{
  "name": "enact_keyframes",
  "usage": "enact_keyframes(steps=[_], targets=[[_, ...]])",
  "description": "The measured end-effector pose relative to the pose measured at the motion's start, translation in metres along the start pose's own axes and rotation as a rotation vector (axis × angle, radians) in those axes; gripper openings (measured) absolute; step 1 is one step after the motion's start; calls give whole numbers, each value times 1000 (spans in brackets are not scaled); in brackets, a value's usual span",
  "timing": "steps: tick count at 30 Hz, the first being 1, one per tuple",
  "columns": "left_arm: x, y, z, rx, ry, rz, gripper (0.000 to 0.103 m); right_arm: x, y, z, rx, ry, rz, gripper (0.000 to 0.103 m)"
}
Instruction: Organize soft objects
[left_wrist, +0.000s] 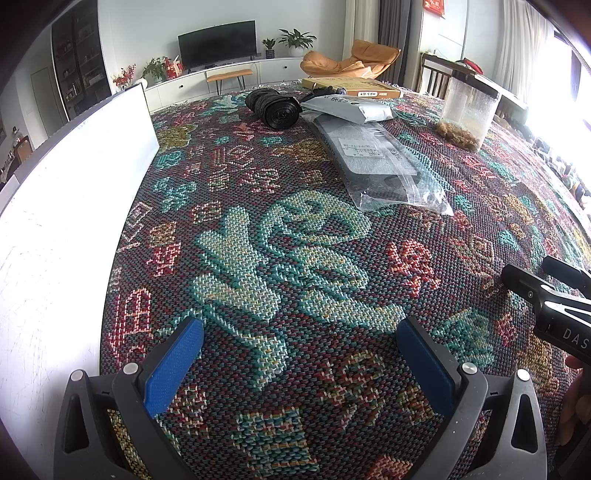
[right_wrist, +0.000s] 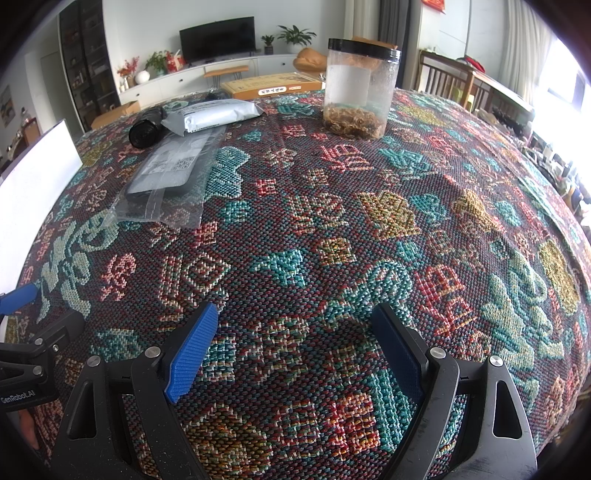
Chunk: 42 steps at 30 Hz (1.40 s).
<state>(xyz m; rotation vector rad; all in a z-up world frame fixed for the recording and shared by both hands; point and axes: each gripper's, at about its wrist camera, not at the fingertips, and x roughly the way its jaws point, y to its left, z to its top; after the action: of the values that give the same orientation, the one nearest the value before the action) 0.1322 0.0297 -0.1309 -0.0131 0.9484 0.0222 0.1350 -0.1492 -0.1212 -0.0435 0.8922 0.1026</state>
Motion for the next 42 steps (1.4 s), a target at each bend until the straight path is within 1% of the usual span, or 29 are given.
enact_keyframes(steps=[23, 27, 28, 30, 32, 35, 38, 40, 41, 42], targets=[[0, 0, 0, 0, 0, 0, 103, -1, 0, 0, -1, 0, 2, 87], [0, 0, 0, -1, 0, 0, 103, 0, -5, 4, 8, 7, 38, 87], [0, 0, 0, -1, 0, 0, 103, 0, -5, 10, 11, 3, 58, 87], [0, 0, 0, -1, 0, 0, 103, 3, -3, 32, 2, -6, 74, 87], [0, 0, 0, -1, 0, 0, 103, 10, 3, 66, 12, -1, 110, 87], [0, 0, 0, -1, -1, 0, 103, 31, 14, 123, 100, 17, 216, 87], [1, 0, 0, -1, -1, 0, 103, 70, 25, 172, 244, 85, 325, 87], [1, 0, 0, -1, -1, 0, 103, 101, 34, 197, 342, 158, 388, 87], [1, 0, 0, -1, -1, 0, 103, 116, 37, 205, 386, 193, 390, 87], [1, 0, -1, -1, -1, 0, 103, 131, 40, 211, 424, 224, 371, 87]])
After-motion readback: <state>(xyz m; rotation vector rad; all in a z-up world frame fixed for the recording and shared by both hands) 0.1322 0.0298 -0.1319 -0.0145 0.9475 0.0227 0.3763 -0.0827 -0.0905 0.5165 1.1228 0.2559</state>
